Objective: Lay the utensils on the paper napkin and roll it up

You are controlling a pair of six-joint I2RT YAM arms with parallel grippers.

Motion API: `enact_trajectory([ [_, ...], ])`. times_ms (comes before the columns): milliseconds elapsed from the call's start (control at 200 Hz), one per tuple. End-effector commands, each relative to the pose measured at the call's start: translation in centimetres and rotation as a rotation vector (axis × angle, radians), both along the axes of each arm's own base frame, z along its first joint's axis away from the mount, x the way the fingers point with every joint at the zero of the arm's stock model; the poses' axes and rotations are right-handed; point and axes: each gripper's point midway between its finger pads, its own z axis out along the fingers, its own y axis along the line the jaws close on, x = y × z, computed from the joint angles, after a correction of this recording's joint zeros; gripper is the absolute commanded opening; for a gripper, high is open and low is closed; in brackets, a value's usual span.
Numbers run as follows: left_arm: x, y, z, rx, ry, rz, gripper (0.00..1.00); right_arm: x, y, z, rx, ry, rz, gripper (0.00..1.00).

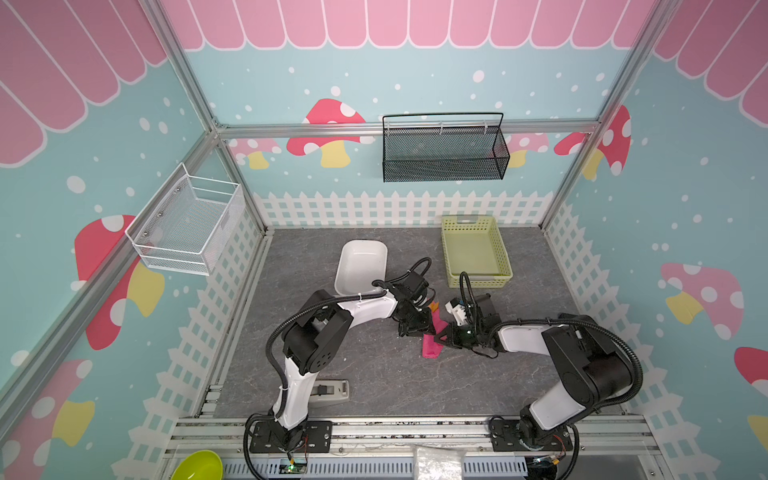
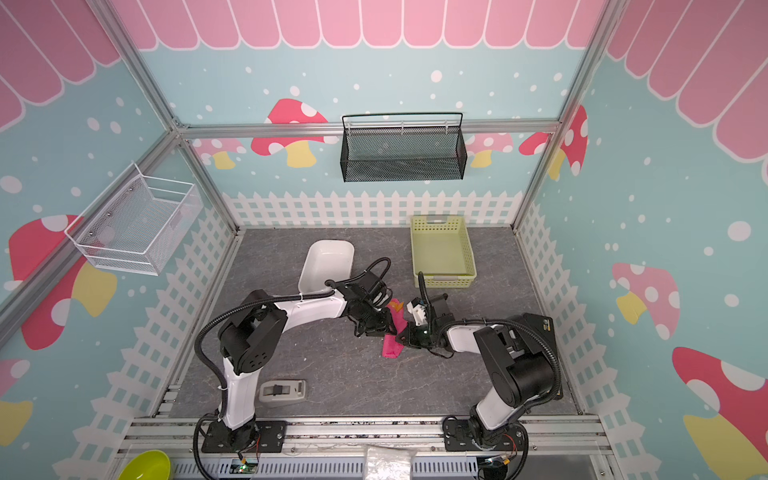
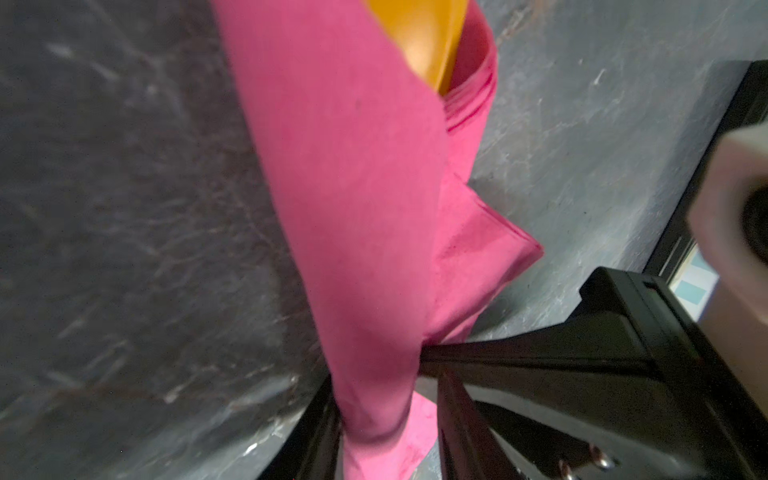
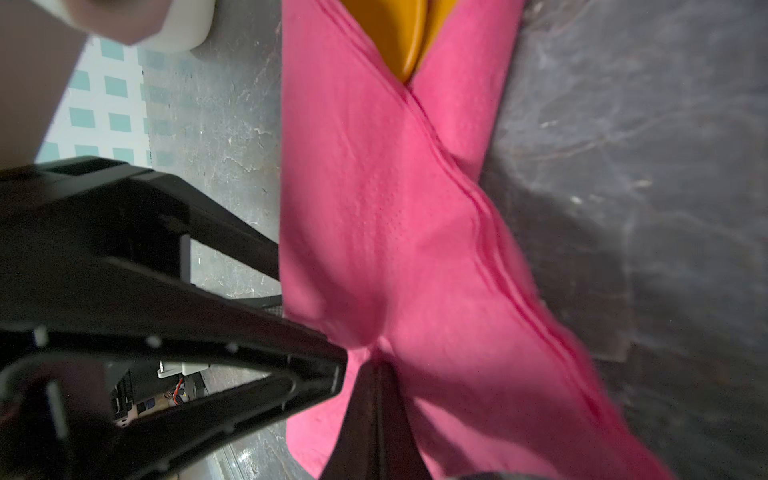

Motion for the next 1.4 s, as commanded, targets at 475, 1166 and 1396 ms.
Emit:
enact_trajectory([
  [475, -0.9, 2.3, -3.8, 0.163, 0.051, 0.025, 0.17, -3.4, -2.2, -2.6, -0.1, 0.142, -0.04, 0.04],
  [1166, 2.3, 1.2, 1.2, -0.137, 0.092, 0.15, 0.04, -2.2, -2.1, 5.3, 0.07, 0.031, -0.124, 0.42],
  [1396, 2.8, 1.0, 2.5, -0.246, 0.13, 0.189, 0.03, -2.4, -1.2, 5.5, 0.193, 0.075, -0.115, 0.56],
])
